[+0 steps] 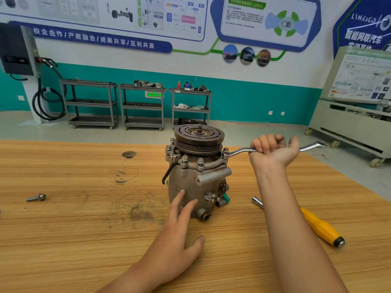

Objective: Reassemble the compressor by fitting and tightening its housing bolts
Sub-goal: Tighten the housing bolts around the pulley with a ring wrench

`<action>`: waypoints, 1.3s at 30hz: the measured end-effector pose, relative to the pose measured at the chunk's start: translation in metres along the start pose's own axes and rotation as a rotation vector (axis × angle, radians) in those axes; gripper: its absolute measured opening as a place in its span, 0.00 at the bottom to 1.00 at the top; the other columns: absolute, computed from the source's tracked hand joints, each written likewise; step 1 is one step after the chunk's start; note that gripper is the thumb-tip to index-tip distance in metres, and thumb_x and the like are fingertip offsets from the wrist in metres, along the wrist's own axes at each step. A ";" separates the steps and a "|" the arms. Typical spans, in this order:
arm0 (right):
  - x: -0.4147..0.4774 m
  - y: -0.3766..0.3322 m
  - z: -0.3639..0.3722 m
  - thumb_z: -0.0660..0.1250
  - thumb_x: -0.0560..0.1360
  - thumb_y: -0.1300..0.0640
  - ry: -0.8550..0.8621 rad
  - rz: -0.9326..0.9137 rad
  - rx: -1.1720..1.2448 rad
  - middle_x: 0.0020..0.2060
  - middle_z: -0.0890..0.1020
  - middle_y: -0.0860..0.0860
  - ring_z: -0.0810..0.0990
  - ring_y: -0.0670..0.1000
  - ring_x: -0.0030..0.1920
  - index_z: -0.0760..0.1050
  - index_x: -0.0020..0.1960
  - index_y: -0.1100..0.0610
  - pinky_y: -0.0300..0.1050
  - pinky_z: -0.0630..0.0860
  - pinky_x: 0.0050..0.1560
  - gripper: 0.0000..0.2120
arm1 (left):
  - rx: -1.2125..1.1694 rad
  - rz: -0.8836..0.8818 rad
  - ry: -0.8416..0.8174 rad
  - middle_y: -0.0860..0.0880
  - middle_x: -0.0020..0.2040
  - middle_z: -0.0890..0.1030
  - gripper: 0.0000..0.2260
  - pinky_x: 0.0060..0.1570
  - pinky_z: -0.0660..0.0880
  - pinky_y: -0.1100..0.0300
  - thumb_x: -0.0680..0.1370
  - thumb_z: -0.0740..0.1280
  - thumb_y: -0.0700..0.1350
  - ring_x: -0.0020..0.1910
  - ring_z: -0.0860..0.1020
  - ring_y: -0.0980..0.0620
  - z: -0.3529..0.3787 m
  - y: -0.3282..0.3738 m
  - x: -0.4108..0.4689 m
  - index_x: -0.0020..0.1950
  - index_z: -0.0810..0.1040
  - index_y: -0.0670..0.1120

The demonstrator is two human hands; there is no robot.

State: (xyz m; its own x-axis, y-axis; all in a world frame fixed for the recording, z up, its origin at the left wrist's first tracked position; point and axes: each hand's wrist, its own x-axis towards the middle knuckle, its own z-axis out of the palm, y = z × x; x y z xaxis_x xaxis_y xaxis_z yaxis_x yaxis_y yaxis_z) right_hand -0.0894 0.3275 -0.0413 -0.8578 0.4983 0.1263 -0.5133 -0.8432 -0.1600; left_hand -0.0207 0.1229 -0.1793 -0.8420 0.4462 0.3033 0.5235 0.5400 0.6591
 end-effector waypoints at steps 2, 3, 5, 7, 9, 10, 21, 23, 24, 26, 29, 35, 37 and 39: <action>-0.003 0.003 -0.001 0.48 0.81 0.47 -0.002 0.002 -0.041 0.16 0.56 0.48 0.54 0.46 0.15 0.64 0.22 0.56 0.30 0.52 0.19 0.30 | -0.006 0.006 0.006 0.74 0.64 0.29 0.31 0.61 0.55 0.73 0.76 0.64 0.54 0.63 0.49 0.73 0.000 0.000 0.000 0.72 0.48 0.63; -0.005 0.003 -0.001 0.48 0.81 0.48 0.002 -0.007 -0.064 0.16 0.57 0.48 0.54 0.46 0.16 0.63 0.23 0.56 0.30 0.52 0.19 0.29 | -0.012 0.007 0.005 0.75 0.64 0.29 0.31 0.61 0.55 0.73 0.76 0.64 0.54 0.63 0.49 0.73 0.000 -0.001 -0.001 0.72 0.48 0.63; -0.011 0.002 -0.003 0.47 0.82 0.50 0.007 -0.050 -0.122 0.17 0.57 0.47 0.54 0.46 0.17 0.62 0.26 0.56 0.32 0.54 0.20 0.26 | -0.020 0.004 -0.005 0.75 0.63 0.28 0.31 0.63 0.55 0.70 0.77 0.64 0.54 0.64 0.48 0.72 0.000 0.000 -0.001 0.72 0.48 0.64; -0.019 0.004 -0.006 0.47 0.82 0.52 0.014 -0.117 -0.178 0.18 0.58 0.47 0.55 0.46 0.18 0.62 0.29 0.56 0.34 0.56 0.21 0.23 | -0.019 -0.008 -0.014 0.76 0.62 0.28 0.31 0.63 0.55 0.70 0.77 0.64 0.54 0.64 0.48 0.71 0.000 0.001 -0.001 0.72 0.48 0.63; -0.032 0.008 -0.009 0.48 0.82 0.53 0.024 -0.200 -0.243 0.18 0.59 0.47 0.57 0.46 0.19 0.62 0.30 0.56 0.35 0.59 0.23 0.22 | -0.013 -0.011 -0.017 0.76 0.62 0.28 0.31 0.62 0.55 0.72 0.77 0.64 0.54 0.63 0.49 0.72 0.000 0.001 -0.001 0.73 0.47 0.62; -0.040 0.011 -0.009 0.49 0.82 0.54 0.033 -0.257 -0.295 0.18 0.59 0.47 0.58 0.47 0.19 0.62 0.30 0.56 0.36 0.63 0.24 0.22 | -0.011 -0.009 -0.015 0.76 0.61 0.28 0.31 0.60 0.54 0.73 0.77 0.64 0.54 0.62 0.49 0.72 0.001 0.001 -0.001 0.73 0.47 0.62; -0.117 0.081 0.001 0.52 0.81 0.53 0.062 -0.658 -0.811 0.26 0.71 0.45 0.70 0.39 0.29 0.68 0.32 0.53 0.32 0.69 0.35 0.19 | -0.203 0.086 0.544 0.58 0.57 0.71 0.15 0.55 0.65 0.74 0.74 0.66 0.42 0.58 0.71 0.63 -0.025 0.012 0.009 0.56 0.69 0.57; -0.118 0.057 0.011 0.50 0.83 0.52 0.068 -0.505 -0.519 0.21 0.68 0.45 0.69 0.44 0.24 0.66 0.32 0.55 0.36 0.72 0.34 0.21 | -0.328 0.023 0.655 0.60 0.56 0.73 0.13 0.52 0.69 0.70 0.77 0.65 0.43 0.55 0.72 0.67 -0.046 0.009 0.022 0.54 0.70 0.61; -0.119 0.041 0.012 0.49 0.83 0.51 0.023 -0.470 -0.392 0.19 0.64 0.45 0.65 0.46 0.21 0.66 0.32 0.55 0.38 0.72 0.30 0.22 | -0.393 -0.029 0.662 0.60 0.57 0.73 0.12 0.50 0.69 0.70 0.78 0.64 0.43 0.54 0.72 0.69 -0.057 0.007 0.032 0.54 0.70 0.60; -0.122 0.010 0.010 0.50 0.82 0.49 -0.051 -0.385 -0.335 0.17 0.60 0.45 0.58 0.46 0.18 0.69 0.31 0.54 0.34 0.64 0.24 0.23 | -0.448 -0.106 0.617 0.59 0.60 0.71 0.11 0.46 0.67 0.72 0.80 0.61 0.45 0.53 0.70 0.71 -0.073 0.003 0.053 0.59 0.70 0.58; -0.110 -0.011 -0.001 0.55 0.81 0.50 0.014 -0.133 -0.685 0.18 0.59 0.44 0.56 0.44 0.18 0.74 0.41 0.56 0.33 0.56 0.20 0.16 | -0.511 -0.190 0.501 0.59 0.59 0.70 0.14 0.57 0.68 0.65 0.81 0.57 0.48 0.55 0.70 0.64 -0.081 0.002 0.079 0.67 0.70 0.53; -0.092 0.020 -0.039 0.57 0.80 0.52 0.123 0.369 -1.058 0.17 0.59 0.44 0.56 0.43 0.16 0.71 0.58 0.58 0.35 0.53 0.18 0.12 | -0.514 -0.224 0.549 0.58 0.50 0.76 0.11 0.46 0.68 0.66 0.82 0.56 0.48 0.50 0.73 0.62 -0.069 -0.008 0.100 0.58 0.76 0.49; -0.090 0.029 -0.044 0.57 0.80 0.51 0.131 0.426 -1.036 0.17 0.59 0.45 0.56 0.43 0.16 0.71 0.59 0.59 0.35 0.53 0.17 0.13 | -0.581 -0.238 0.607 0.59 0.49 0.76 0.12 0.45 0.67 0.65 0.82 0.54 0.49 0.48 0.72 0.65 -0.067 -0.009 0.104 0.57 0.76 0.50; -0.085 0.032 -0.044 0.57 0.81 0.51 0.131 0.444 -1.020 0.17 0.59 0.45 0.56 0.43 0.16 0.71 0.58 0.59 0.34 0.53 0.16 0.13 | -0.658 -0.266 0.662 0.56 0.53 0.76 0.12 0.50 0.66 0.61 0.82 0.52 0.49 0.49 0.72 0.64 -0.069 -0.009 0.111 0.56 0.74 0.52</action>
State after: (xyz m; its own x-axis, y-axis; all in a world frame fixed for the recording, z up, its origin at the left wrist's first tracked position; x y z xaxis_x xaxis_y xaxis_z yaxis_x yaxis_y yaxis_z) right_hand -0.0340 0.2664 -0.1001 -0.9358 0.2624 -0.2355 0.1085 -0.4210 -0.9005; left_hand -0.1279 0.1184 -0.1037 -0.9305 -0.2334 0.2823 0.2975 -0.0321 0.9542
